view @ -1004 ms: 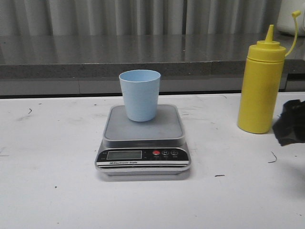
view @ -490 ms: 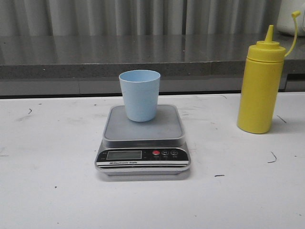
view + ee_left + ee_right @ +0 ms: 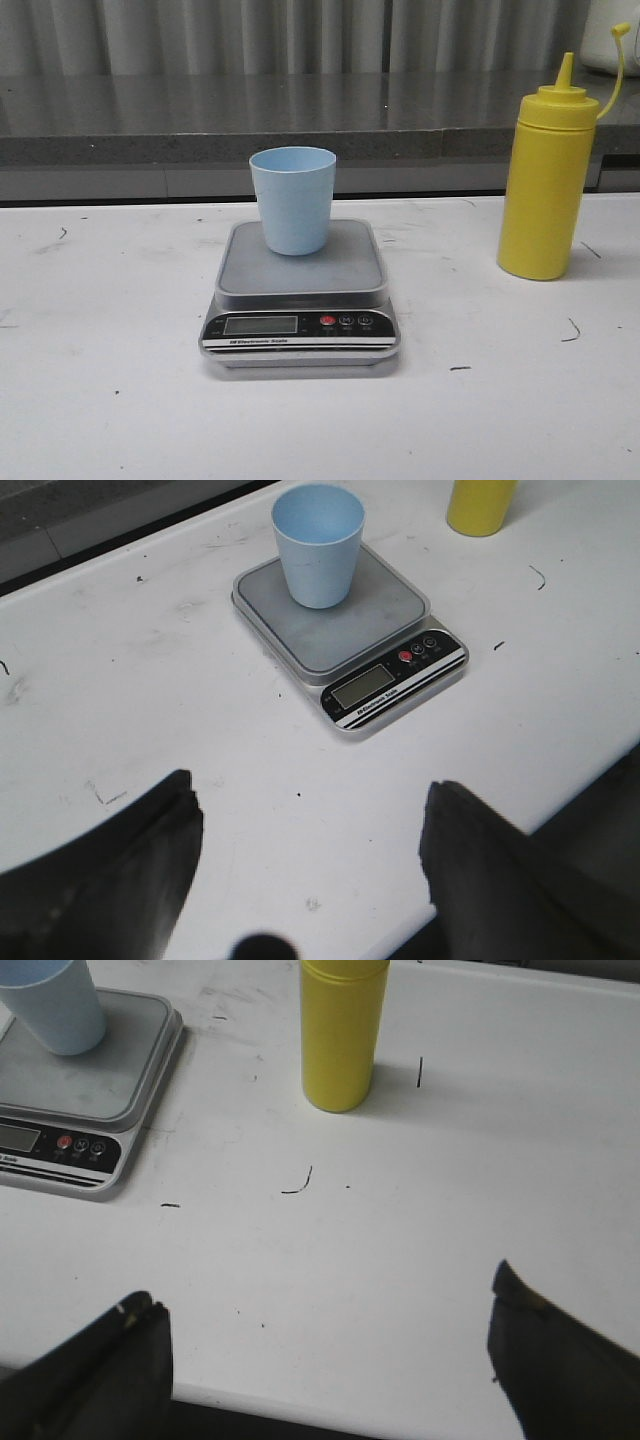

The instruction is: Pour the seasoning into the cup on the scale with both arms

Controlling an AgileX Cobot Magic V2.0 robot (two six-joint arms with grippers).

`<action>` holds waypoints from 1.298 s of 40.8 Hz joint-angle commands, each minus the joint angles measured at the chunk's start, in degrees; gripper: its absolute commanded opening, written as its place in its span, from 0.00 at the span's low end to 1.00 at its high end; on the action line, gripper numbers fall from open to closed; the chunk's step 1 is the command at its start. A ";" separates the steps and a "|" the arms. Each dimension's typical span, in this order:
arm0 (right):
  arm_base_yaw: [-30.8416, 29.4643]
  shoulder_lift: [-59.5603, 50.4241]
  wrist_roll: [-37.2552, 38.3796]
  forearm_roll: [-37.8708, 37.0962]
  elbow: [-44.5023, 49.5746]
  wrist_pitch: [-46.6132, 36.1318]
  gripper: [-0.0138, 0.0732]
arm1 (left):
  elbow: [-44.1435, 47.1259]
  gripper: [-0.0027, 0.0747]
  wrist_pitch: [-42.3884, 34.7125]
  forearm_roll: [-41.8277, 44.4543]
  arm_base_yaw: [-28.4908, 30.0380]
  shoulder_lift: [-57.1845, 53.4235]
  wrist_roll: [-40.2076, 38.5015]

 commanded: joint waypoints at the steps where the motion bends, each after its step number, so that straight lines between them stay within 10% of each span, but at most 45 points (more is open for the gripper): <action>1: 0.19 -1.07 -0.74 0.35 -1.79 -3.20 0.91 | -1.52 0.63 -4.05 -0.37 -0.42 0.19 -0.30; 36: 0.19 -6.68 -0.74 0.35 -1.66 -8.19 0.89 | -1.52 0.63 -4.05 -0.37 -0.42 0.19 -0.30; 53: 0.19 -6.68 -0.74 0.35 -1.05 -8.07 0.22 | -1.52 0.49 -4.05 -0.37 -0.42 0.19 -0.30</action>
